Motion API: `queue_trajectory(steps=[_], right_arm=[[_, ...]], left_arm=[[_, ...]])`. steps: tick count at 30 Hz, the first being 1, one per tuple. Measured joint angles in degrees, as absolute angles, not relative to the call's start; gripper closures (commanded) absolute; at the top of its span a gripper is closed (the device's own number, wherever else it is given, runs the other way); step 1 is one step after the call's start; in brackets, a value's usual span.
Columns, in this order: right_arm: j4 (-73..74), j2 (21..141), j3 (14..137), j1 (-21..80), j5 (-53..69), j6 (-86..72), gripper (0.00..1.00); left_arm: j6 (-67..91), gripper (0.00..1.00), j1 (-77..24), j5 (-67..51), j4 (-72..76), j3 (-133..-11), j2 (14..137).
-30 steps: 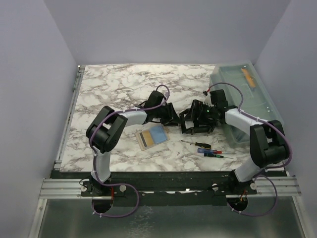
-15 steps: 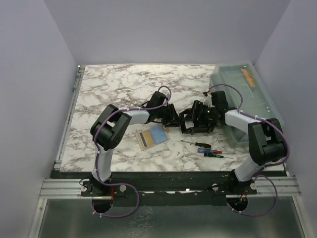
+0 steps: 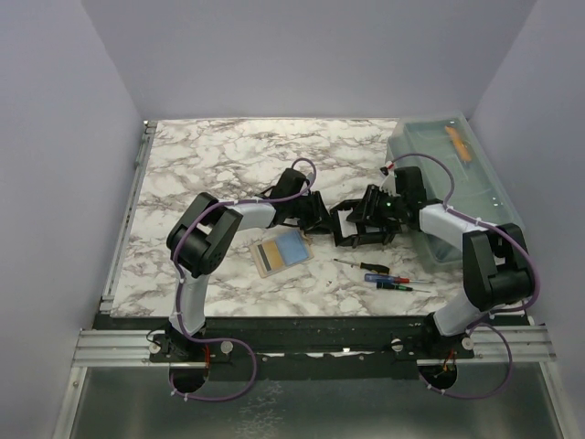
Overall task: Put the credit cards into the card holder
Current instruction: Pick up the credit card from the storage box.
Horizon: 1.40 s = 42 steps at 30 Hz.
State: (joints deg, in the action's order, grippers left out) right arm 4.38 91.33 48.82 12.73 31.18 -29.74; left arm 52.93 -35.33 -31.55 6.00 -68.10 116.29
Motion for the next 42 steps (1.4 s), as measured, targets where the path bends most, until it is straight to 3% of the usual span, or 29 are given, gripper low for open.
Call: queue_trajectory(steps=[4, 14, 26, 28, 30, 34, 36, 42], right_arm=[[4.12, 91.33, 48.62, 12.47, 30.44, -29.58, 0.78], [3.53, 90.28, 48.62, 12.25, 29.89, -29.41, 0.99], [5.78, 87.24, 48.73, 13.78, 31.00, -28.73, 1.00], [7.05, 87.26, 49.04, 13.78, 30.68, -27.99, 0.85], [8.16, 87.20, 49.67, 13.76, 29.56, -26.96, 0.59], [9.91, 86.65, 50.22, 13.76, 27.20, -25.39, 0.32], [10.09, 86.59, 50.39, 13.76, 26.37, -24.51, 0.26], [9.15, 88.88, 50.41, 13.74, 27.35, -23.90, 0.20]], left_arm=[[52.90, 0.62, -35.33, -31.64, 5.43, -68.47, 116.29], [52.90, 0.62, -35.33, -31.73, 4.60, -68.69, 116.29], [52.90, 0.62, -36.14, -31.51, 5.50, -68.69, 116.36], [52.90, 0.62, -36.14, -31.51, 5.52, -68.69, 116.36], [52.90, 0.62, -36.14, -31.51, 5.52, -68.69, 116.36], [52.88, 0.62, -36.14, -31.51, 5.52, -68.69, 116.36], [52.88, 0.62, -36.14, -31.48, 5.52, -68.69, 116.36], [52.88, 0.62, -36.14, -31.51, 5.52, -68.69, 116.36]])
